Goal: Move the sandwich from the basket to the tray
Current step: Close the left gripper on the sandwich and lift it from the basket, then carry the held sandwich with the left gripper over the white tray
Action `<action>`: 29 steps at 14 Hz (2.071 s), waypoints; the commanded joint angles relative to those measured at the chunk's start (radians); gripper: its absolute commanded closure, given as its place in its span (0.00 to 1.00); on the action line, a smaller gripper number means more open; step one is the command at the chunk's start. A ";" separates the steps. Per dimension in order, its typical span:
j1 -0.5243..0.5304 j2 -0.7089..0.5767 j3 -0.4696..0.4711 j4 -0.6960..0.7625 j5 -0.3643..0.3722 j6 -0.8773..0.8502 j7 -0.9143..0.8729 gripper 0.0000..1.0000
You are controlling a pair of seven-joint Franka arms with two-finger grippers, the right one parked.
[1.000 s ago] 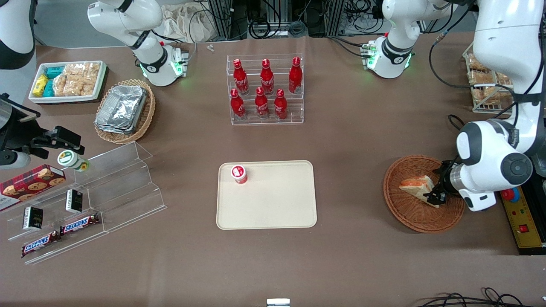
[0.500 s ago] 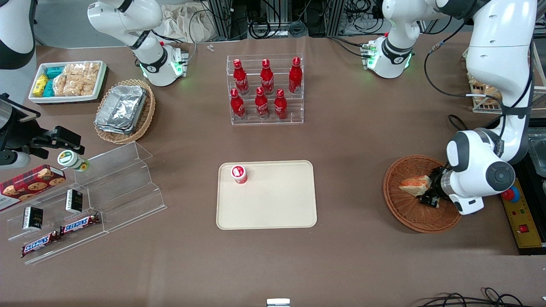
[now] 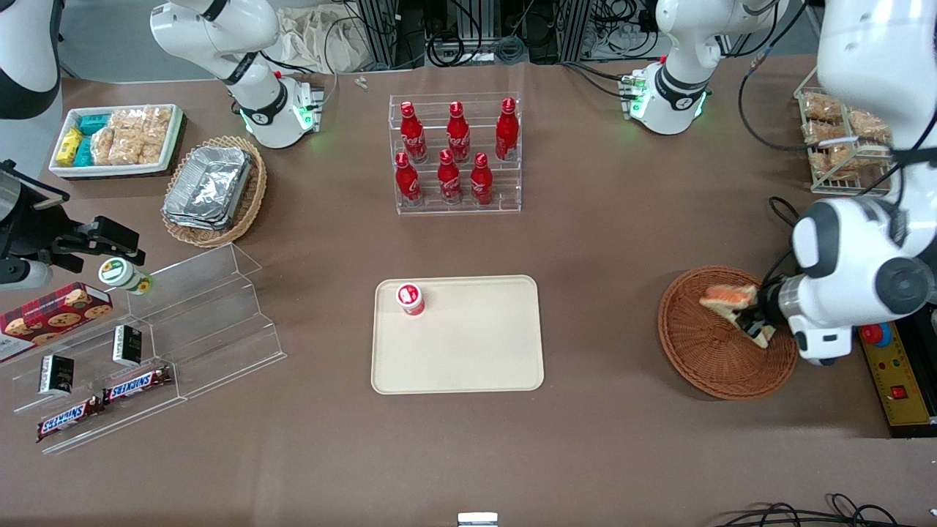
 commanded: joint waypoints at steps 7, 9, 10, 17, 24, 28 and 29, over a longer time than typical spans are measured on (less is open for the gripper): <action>-0.077 -0.091 -0.223 0.078 -0.015 -0.169 0.421 1.00; -0.115 -0.036 -0.292 0.107 -0.002 -0.094 0.368 1.00; -0.150 -0.010 -0.295 0.116 0.001 -0.051 0.322 1.00; -0.393 0.321 -0.292 0.352 0.264 0.130 -0.070 1.00; -0.408 0.494 -0.294 0.456 0.291 0.167 -0.067 1.00; -0.408 0.494 -0.294 0.449 0.289 0.202 -0.022 1.00; -0.410 0.494 -0.294 0.449 0.289 0.202 0.011 1.00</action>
